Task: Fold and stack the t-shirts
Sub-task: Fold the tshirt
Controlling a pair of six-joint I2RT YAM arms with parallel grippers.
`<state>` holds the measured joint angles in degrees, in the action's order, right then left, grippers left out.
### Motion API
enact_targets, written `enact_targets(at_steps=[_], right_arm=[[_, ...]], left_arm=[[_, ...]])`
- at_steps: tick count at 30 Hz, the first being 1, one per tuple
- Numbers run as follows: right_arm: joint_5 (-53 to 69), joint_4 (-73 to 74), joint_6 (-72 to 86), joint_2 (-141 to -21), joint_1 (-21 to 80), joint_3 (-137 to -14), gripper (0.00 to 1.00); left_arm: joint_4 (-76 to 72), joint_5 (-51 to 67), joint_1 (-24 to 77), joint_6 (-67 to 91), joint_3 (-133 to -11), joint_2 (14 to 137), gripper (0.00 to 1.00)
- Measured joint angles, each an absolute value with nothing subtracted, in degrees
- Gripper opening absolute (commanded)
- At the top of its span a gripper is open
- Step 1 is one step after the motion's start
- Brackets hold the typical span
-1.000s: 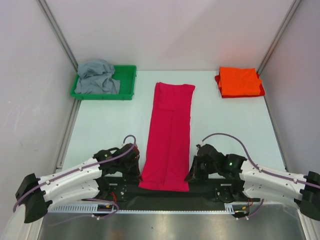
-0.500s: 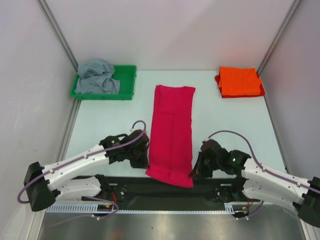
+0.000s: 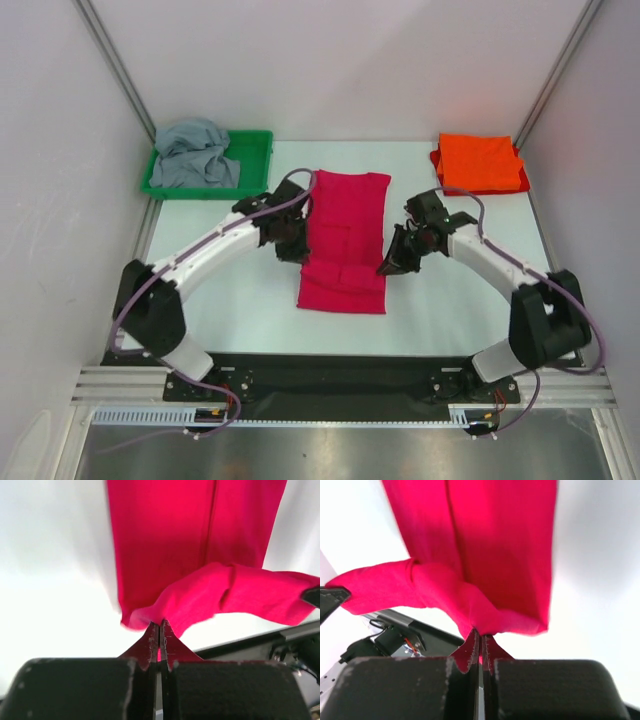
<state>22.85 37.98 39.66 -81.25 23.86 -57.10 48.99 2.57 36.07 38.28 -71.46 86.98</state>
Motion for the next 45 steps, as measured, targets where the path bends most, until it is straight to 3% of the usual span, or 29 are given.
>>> enact_targets(at_steps=[6,13,24,45], right_arm=[[25.76,37.43,33.74,-94.30,19.44,-64.88,0.00],[28.01,37.01,30.96,-101.58,17.39,-70.54,0.00],[29.45,36.62,29.87,-109.10,16.75,-78.04,0.00],[31.18,35.94,28.38,-114.89,13.58,-79.33,0.02]], left_arm=[[46.78,3.20,33.82,33.61,-79.02,98.78,0.00],[46.70,4.12,30.35,31.44,-82.87,104.60,0.00],[46.92,5.72,28.69,30.09,-92.09,111.96,0.00],[46.92,7.53,26.48,29.41,-94.26,117.58,0.00]])
